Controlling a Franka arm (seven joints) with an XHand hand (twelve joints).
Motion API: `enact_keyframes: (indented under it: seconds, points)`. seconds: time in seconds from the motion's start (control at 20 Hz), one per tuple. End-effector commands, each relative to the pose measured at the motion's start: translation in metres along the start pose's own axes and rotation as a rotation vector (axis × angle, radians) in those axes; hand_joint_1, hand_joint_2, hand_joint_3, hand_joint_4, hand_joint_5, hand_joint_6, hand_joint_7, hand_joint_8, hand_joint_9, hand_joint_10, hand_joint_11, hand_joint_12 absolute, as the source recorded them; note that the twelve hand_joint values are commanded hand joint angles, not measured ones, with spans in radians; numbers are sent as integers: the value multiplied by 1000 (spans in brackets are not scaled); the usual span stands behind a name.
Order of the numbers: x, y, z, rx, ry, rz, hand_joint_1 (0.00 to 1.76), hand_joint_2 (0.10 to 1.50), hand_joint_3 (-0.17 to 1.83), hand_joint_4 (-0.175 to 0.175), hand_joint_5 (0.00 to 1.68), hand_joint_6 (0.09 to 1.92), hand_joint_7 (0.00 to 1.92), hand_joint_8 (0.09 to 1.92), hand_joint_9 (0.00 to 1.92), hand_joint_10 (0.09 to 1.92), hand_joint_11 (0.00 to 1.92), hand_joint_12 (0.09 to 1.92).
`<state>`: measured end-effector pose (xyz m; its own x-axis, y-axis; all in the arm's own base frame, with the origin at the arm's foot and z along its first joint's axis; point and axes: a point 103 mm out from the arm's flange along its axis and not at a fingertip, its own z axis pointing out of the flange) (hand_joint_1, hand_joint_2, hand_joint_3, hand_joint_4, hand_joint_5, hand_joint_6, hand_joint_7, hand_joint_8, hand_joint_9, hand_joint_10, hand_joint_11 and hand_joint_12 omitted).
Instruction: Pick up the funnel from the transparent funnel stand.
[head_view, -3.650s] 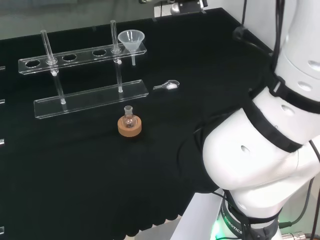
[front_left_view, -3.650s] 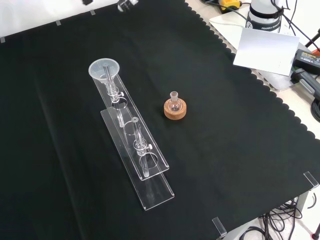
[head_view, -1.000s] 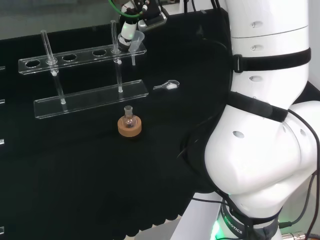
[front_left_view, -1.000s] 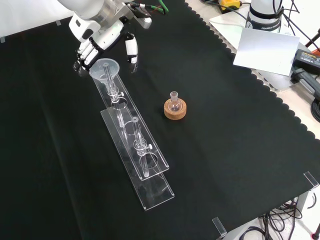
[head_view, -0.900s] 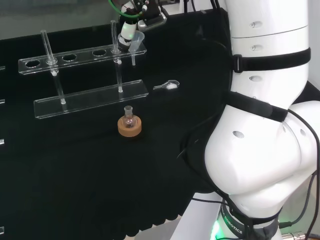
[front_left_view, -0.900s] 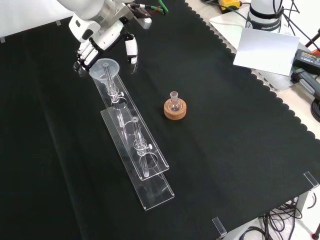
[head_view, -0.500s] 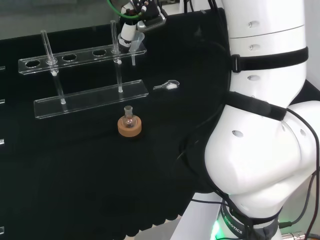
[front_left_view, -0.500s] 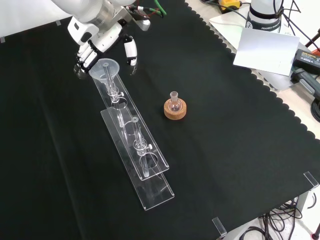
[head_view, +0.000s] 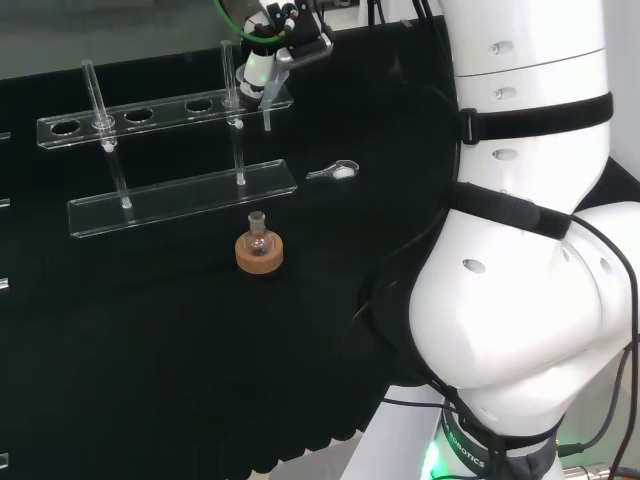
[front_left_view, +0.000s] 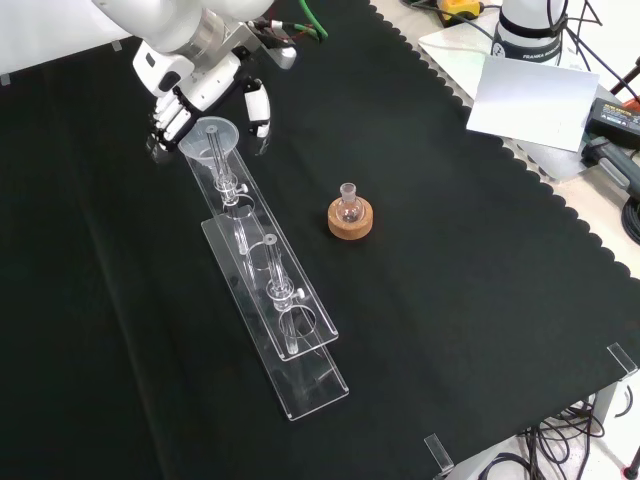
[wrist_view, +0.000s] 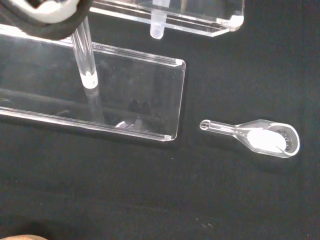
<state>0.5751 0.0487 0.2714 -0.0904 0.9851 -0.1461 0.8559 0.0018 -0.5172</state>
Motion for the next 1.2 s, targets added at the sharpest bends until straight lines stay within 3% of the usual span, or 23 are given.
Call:
enact_keyframes:
  seconds: [0.05, 0.5, 0.85, 1.2]
  points:
    - [-1, 1, 1, -4, -5, 0, 756, 612, 444, 5, 179, 87, 0, 499, 271, 786, 355, 1484]
    - [-6, 3, 3, -27, -44, 26, 762, 634, 489, -10, 335, 87, 122, 669, 519, 653, 408, 1450]
    - [-6, -10, -10, -165, -90, 59, 823, 687, 514, -15, 513, 87, 375, 673, 730, 553, 544, 1369]
    - [-4, -37, -38, -209, -142, 76, 865, 718, 534, 0, 723, 181, 550, 639, 882, 469, 640, 1298]
